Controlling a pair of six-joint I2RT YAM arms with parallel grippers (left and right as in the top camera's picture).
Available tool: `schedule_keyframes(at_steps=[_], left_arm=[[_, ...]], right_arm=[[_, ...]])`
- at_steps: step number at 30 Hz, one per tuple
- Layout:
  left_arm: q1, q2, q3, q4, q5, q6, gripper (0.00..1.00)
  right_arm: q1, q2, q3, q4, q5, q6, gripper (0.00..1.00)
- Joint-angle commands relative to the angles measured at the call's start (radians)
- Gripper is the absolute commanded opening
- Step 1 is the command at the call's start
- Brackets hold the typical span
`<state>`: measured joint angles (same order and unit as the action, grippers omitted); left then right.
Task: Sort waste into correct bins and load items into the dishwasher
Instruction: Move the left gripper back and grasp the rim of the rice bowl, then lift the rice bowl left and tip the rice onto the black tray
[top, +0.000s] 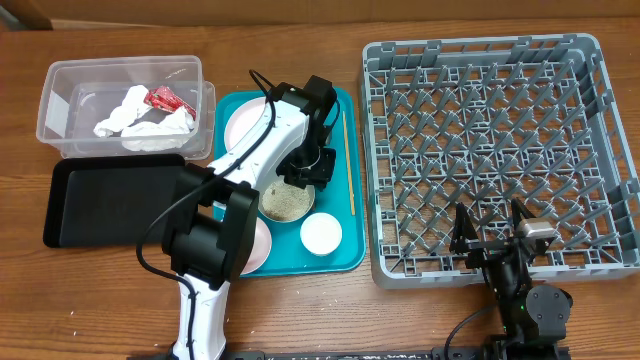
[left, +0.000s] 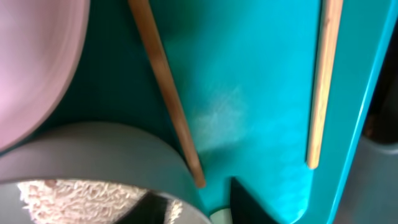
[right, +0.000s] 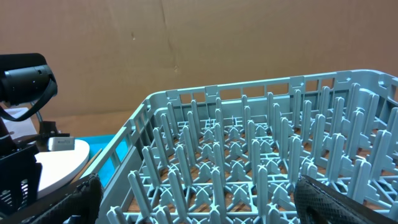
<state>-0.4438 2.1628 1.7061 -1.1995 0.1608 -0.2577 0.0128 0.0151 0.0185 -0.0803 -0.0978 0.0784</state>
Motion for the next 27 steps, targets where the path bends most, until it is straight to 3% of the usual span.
schedule_keyframes(at_steps=[1,13,20,27], left_arm=[[-0.005,0.008,-0.003,-0.011,-0.004,-0.009,0.13],[-0.021,0.008,-0.003,0.043,-0.037,-0.014,0.04],[-0.034,-0.017,0.037,-0.049,-0.029,-0.020,0.04],[-0.029,-0.080,0.189,-0.178,-0.029,-0.010,0.04]], right_arm=[[-0.006,-0.007,-0.010,0.004,0.002,0.003,1.00],[-0.006,-0.007,-0.010,0.004,0.002,0.003,1.00],[-0.006,-0.007,-0.010,0.004,0.002,0.003,1.00],[-0.006,-0.007,-0.010,0.004,0.002,0.003,1.00]])
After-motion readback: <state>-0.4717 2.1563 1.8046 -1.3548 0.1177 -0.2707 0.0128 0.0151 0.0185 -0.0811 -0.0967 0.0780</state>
